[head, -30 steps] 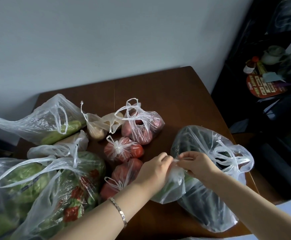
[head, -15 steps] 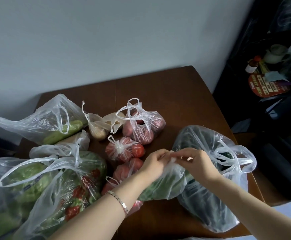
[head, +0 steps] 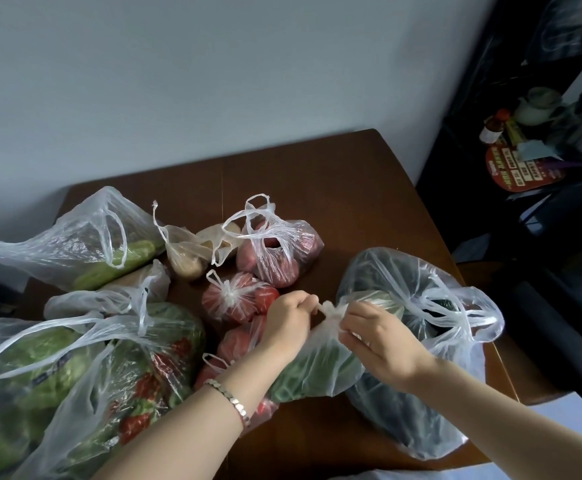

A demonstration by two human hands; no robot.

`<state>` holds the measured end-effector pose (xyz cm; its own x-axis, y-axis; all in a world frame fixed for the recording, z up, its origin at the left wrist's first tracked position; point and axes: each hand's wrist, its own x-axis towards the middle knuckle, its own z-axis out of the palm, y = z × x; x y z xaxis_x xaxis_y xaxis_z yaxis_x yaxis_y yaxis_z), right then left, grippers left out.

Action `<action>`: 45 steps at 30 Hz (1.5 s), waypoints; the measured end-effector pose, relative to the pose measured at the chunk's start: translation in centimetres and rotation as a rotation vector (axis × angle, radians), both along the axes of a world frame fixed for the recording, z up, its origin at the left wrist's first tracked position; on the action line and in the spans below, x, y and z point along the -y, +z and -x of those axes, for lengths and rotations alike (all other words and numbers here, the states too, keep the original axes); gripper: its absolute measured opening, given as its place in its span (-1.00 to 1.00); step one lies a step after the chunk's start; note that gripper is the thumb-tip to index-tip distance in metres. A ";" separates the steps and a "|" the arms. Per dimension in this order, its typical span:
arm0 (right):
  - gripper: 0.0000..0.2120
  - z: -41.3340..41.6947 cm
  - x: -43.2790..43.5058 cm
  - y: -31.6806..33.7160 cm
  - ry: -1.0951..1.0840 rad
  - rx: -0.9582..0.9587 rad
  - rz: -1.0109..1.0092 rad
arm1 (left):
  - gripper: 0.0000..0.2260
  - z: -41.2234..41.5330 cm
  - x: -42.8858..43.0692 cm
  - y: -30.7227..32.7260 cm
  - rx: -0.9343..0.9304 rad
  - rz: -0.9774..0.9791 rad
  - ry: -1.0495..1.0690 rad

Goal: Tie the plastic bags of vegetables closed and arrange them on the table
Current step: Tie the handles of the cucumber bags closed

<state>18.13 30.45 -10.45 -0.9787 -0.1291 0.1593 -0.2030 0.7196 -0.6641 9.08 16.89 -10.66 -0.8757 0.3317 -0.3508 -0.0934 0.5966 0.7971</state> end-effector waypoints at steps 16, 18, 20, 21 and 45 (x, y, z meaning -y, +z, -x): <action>-0.68 4.5 1.1 0.6 -0.231 0.255 0.127 | -0.72 0.2 0.6 3.5 -0.006 -0.020 0.182; -0.65 5.3 1.8 0.5 -0.215 0.308 0.128 | -0.74 0.3 1.0 3.3 -0.017 -0.008 0.214; -0.59 5.5 1.9 0.3 -0.169 0.431 0.089 | -0.79 0.4 1.4 2.2 0.072 0.028 0.215; -0.56 5.4 1.8 0.2 -0.139 0.478 0.061 | -0.81 0.3 1.6 1.8 0.157 0.044 0.213; -0.81 -0.3 -12.5 3.8 -0.796 0.375 0.041 | -0.64 -2.0 -16.0 1.0 -0.450 0.505 -0.671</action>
<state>18.44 42.94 -6.69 -0.7647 0.6122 -0.2011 0.5852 0.5291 -0.6145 11.09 32.85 -9.66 -0.6459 0.7154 -0.2663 0.6463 0.6982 0.3080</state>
